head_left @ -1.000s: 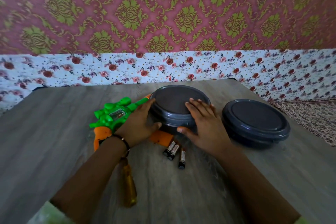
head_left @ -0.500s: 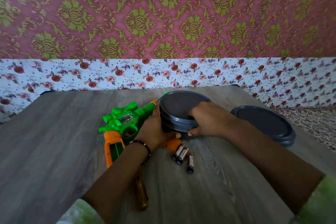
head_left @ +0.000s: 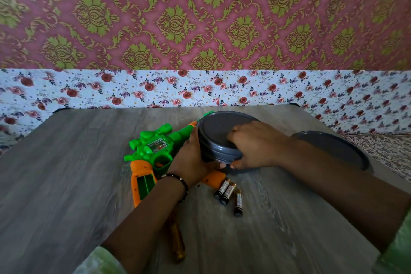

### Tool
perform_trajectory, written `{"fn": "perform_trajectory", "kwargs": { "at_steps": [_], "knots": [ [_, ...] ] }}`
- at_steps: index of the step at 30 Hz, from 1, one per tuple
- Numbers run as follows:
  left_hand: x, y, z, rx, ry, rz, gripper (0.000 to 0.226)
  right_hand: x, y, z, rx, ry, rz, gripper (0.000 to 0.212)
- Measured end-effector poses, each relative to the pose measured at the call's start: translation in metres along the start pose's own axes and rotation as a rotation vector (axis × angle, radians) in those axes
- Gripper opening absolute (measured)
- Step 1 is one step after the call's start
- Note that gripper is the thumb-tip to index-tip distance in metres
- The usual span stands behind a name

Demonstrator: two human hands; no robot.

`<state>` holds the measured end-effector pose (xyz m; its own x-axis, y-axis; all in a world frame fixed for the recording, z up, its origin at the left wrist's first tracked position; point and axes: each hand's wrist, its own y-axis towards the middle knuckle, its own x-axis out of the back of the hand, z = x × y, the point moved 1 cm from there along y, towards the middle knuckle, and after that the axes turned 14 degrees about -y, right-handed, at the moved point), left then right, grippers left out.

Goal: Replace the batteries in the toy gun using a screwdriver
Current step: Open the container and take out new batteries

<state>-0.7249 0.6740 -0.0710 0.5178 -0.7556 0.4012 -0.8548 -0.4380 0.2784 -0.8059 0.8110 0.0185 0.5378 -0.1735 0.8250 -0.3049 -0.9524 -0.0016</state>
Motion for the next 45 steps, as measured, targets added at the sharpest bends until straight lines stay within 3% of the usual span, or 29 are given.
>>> {"fn": "perform_trajectory", "kwargs": {
  "at_steps": [5,14,19,36,41,45],
  "knots": [
    [0.000,-0.003,-0.001,0.000,0.036,-0.017,0.119,-0.001,0.007,0.002,-0.008,0.109,0.017,0.056],
    [-0.004,-0.002,-0.003,0.052,0.058,-0.069,0.115,0.008,0.005,0.007,0.051,0.072,0.050,0.036],
    [-0.005,-0.001,-0.010,0.103,0.033,-0.073,0.121,0.012,0.004,-0.002,0.027,0.168,0.049,0.026],
    [-0.014,0.001,-0.009,0.159,-0.012,-0.050,0.137,0.012,0.004,-0.015,0.003,0.223,0.004,0.017],
    [-0.012,0.001,-0.007,0.157,0.005,-0.033,0.137,0.016,0.003,-0.023,-0.022,0.342,-0.011,0.020],
    [-0.011,0.001,-0.006,0.178,-0.001,-0.020,0.135,0.024,-0.003,-0.035,-0.072,0.490,-0.026,0.036]
  ]
}}
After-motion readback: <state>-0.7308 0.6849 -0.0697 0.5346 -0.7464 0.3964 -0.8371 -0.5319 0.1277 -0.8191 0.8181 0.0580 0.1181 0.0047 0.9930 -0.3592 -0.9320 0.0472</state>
